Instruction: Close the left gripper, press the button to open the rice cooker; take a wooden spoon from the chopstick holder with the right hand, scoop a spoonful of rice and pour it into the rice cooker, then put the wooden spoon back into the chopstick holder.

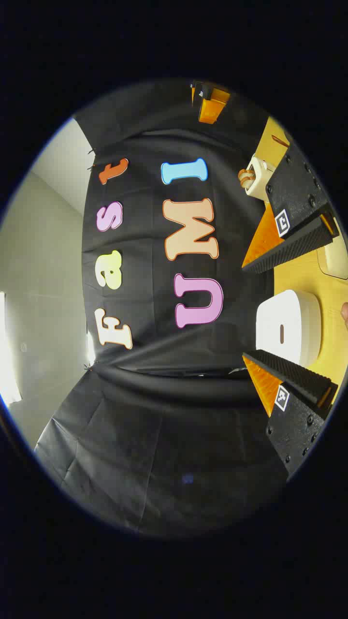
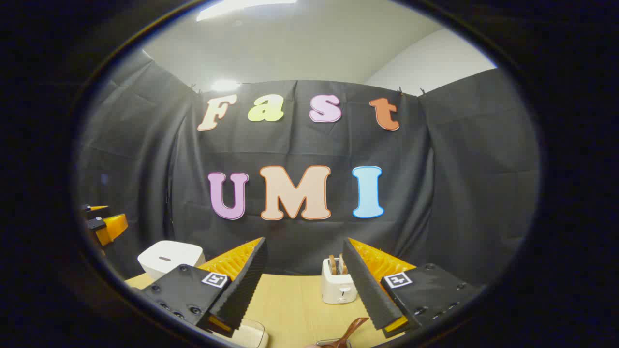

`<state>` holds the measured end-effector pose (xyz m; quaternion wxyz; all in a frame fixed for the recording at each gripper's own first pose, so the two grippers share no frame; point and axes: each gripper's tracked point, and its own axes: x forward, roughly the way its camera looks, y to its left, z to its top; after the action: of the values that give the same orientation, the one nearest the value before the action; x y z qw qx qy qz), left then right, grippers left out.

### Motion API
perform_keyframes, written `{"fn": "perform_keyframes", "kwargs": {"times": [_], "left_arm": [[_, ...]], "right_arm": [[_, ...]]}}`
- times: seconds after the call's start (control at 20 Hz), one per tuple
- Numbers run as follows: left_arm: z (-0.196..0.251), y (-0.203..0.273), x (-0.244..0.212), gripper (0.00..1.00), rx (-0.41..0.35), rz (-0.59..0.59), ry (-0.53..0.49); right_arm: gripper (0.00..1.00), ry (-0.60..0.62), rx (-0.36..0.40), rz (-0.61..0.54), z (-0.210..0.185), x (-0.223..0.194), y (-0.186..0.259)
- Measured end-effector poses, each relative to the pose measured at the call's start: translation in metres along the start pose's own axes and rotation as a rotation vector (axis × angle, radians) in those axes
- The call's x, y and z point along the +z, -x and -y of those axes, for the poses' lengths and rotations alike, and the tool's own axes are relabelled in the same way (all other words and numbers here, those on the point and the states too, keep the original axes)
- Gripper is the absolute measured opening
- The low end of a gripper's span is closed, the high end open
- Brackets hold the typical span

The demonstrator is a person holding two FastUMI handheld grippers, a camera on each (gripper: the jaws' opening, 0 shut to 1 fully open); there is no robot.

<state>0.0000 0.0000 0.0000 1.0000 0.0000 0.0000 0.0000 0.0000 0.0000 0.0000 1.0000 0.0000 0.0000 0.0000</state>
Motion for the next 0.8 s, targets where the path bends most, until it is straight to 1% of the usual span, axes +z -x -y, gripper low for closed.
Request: {"fn": "perform_keyframes", "kwargs": {"times": [0.05,0.1,0.2,0.5,0.55,0.6,0.8], "left_arm": [[-0.0006,-0.0002,-0.0005,0.94,0.000,0.000,0.001],[-0.0004,0.0001,0.0013,0.94,0.000,0.002,0.001],[0.0000,0.0000,0.0044,0.94,0.001,0.010,0.001],[0.0000,0.0013,0.0036,0.94,0.004,0.012,0.003],[-0.0013,0.0023,0.0023,0.92,0.007,0.011,0.001],[-0.0018,0.0028,0.0024,0.94,0.006,0.011,0.000],[-0.0004,0.0030,0.0042,0.94,0.005,0.016,-0.002]], "right_arm": [[0.96,0.002,-0.002,0.002,0.0022,0.0001,0.0011],[0.96,0.002,-0.002,0.003,0.0030,0.0014,0.0015],[1.00,0.000,-0.005,0.004,0.0048,0.0019,0.0022],[1.00,-0.001,-0.008,-0.001,0.0065,0.0004,0.0001],[0.99,-0.001,-0.008,-0.001,0.0067,-0.0001,0.0002],[0.99,-0.001,-0.009,0.001,0.0068,0.0008,0.0002],[0.98,-0.002,-0.010,0.005,0.0059,0.0017,0.0016]]}}
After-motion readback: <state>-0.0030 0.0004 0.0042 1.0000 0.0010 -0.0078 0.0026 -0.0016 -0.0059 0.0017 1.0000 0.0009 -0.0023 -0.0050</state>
